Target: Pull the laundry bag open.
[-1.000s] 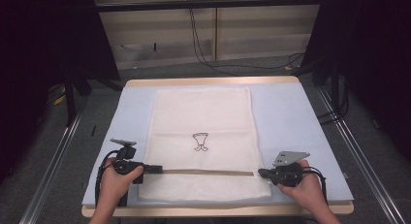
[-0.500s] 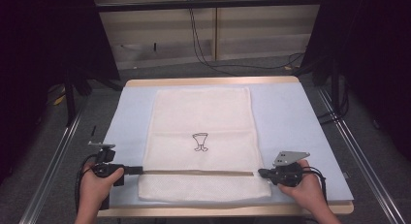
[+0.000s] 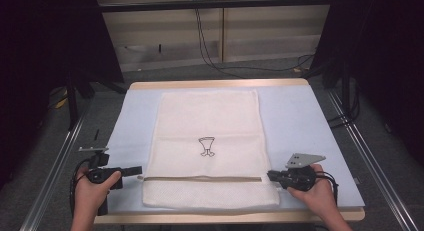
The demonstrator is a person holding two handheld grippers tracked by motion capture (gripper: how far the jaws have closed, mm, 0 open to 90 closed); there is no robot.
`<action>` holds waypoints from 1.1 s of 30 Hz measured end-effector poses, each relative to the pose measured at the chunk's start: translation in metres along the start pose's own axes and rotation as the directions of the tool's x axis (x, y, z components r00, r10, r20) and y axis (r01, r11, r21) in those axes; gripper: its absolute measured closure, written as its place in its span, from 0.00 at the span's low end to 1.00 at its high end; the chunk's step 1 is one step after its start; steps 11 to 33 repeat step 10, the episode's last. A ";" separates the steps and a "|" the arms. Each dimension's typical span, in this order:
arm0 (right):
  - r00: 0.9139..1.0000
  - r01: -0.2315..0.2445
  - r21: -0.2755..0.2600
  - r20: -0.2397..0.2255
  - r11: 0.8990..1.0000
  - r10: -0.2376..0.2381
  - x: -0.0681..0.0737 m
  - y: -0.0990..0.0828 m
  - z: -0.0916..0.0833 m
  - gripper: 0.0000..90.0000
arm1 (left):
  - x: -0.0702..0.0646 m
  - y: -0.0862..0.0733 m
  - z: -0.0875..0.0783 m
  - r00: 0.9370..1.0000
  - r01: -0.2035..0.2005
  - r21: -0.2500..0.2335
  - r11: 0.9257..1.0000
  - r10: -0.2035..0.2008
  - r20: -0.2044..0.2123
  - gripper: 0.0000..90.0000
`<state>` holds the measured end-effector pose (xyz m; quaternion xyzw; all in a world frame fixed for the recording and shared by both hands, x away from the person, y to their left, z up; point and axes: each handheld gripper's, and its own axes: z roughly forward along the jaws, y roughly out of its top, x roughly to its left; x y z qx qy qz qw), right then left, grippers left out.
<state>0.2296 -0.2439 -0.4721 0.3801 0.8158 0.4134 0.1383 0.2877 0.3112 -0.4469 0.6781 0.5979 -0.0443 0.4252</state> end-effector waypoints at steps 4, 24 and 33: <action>0.991 -0.004 -0.081 0.136 0.997 0.015 -0.012 0.004 -0.006 0.57 | -0.001 0.000 0.010 0.992 -0.103 -0.100 0.990 0.094 -0.088 0.43; 0.979 -0.017 -0.058 0.204 0.998 0.029 -0.024 -0.002 -0.003 0.40 | 0.002 0.003 0.017 0.955 -0.234 -0.103 0.967 0.209 -0.209 0.24; 0.979 -0.017 -0.058 0.204 0.998 0.029 -0.024 -0.002 -0.003 0.40 | 0.002 0.003 0.017 0.955 -0.234 -0.103 0.967 0.209 -0.209 0.24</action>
